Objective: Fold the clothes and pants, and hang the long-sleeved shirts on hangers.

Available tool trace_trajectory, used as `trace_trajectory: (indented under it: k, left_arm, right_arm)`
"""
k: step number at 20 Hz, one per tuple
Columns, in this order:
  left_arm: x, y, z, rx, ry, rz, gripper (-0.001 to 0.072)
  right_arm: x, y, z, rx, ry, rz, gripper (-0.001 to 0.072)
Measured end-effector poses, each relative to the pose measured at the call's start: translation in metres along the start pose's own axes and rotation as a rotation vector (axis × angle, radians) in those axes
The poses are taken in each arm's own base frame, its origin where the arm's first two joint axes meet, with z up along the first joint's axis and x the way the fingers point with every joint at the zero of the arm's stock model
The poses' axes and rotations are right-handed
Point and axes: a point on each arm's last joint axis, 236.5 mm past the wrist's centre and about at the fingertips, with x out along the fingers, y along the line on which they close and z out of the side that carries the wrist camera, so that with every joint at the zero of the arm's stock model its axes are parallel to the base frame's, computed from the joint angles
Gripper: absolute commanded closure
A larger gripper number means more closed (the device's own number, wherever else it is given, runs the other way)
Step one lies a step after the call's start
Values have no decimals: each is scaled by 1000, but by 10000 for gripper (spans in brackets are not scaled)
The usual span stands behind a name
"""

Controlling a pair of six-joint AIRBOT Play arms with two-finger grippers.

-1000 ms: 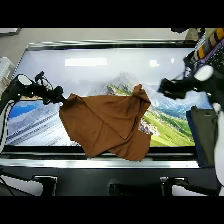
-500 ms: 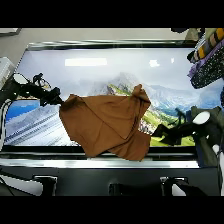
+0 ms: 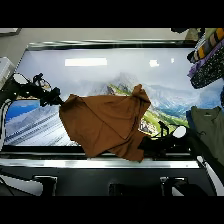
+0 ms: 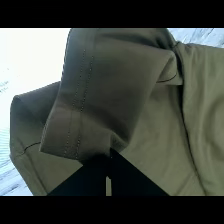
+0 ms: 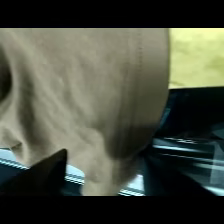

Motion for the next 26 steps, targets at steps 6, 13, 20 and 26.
trace_trajectory:
  k: [6, 13, 20, 26]
  left_arm:
    - [-2, -1, -1, 18, 0, 0, 694]
    - [-92, -29, 18, 111, -180, -31, 694]
    - [-343, -92, -20, 274, -744, -54, 694]
    - [-454, -115, -111, 272, -1056, -47, 694]
  right_arm:
    - [0, 24, -2, -26, -14, 56, 686]
    - [-167, 145, 65, -288, -460, 280, 686]
    - [-462, 242, -31, -640, -1224, 376, 686]
    - [-592, 232, -131, -628, -1692, 401, 686]
